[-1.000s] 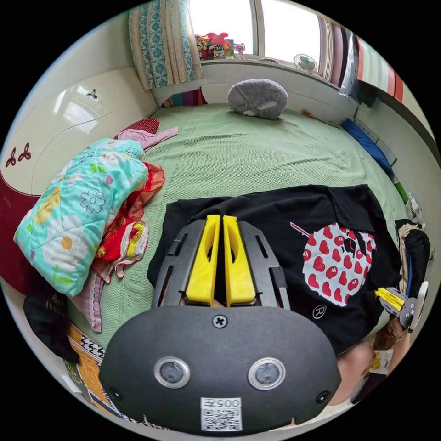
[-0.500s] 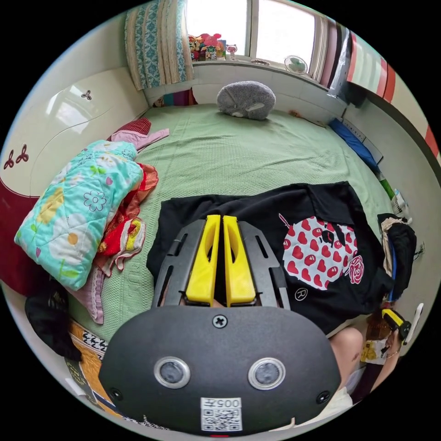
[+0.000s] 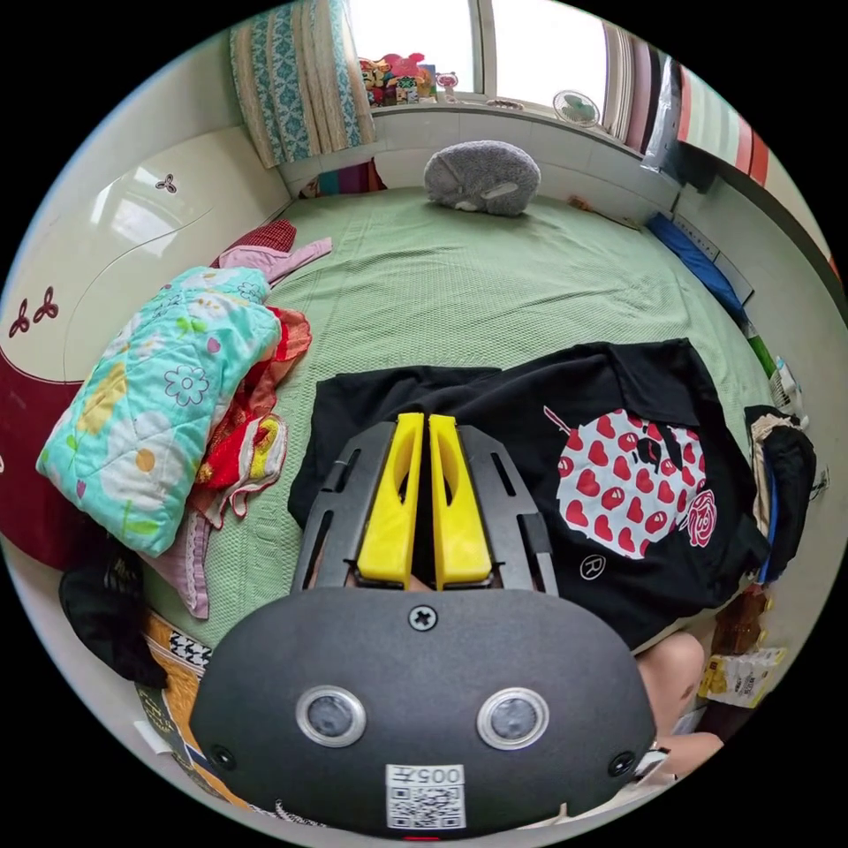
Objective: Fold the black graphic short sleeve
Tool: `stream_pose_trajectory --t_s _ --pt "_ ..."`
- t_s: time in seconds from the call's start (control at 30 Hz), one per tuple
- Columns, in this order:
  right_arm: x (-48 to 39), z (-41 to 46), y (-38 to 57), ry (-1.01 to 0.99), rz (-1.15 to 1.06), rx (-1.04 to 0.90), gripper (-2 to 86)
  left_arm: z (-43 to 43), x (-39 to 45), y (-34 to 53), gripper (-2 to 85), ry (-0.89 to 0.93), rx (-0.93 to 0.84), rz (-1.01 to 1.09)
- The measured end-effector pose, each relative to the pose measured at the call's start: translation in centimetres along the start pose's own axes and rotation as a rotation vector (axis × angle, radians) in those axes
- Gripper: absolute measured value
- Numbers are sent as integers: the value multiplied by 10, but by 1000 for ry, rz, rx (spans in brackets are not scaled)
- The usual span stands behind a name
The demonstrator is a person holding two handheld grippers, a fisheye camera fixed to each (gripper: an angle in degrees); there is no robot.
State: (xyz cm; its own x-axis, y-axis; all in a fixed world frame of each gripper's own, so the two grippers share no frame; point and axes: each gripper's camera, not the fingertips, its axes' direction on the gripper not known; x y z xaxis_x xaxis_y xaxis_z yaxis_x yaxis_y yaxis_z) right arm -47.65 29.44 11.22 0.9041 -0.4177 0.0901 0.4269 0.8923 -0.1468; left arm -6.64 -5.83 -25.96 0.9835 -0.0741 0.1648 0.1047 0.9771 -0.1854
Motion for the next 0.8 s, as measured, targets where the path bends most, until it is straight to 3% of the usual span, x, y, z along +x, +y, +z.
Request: stream_pose_trajectory --t_s 0.2,0.3,0.8 --pt "15 2 1 20 73 -85 37 -3 -2 2 5 -12 -15 -11" --pt "30 -29 31 -70 94 -23 -9 -8 -5 8 5 16 -20 -29" --pt "121 -280 281 -122 345 395 -16 -135 9 116 6 219 30 129"
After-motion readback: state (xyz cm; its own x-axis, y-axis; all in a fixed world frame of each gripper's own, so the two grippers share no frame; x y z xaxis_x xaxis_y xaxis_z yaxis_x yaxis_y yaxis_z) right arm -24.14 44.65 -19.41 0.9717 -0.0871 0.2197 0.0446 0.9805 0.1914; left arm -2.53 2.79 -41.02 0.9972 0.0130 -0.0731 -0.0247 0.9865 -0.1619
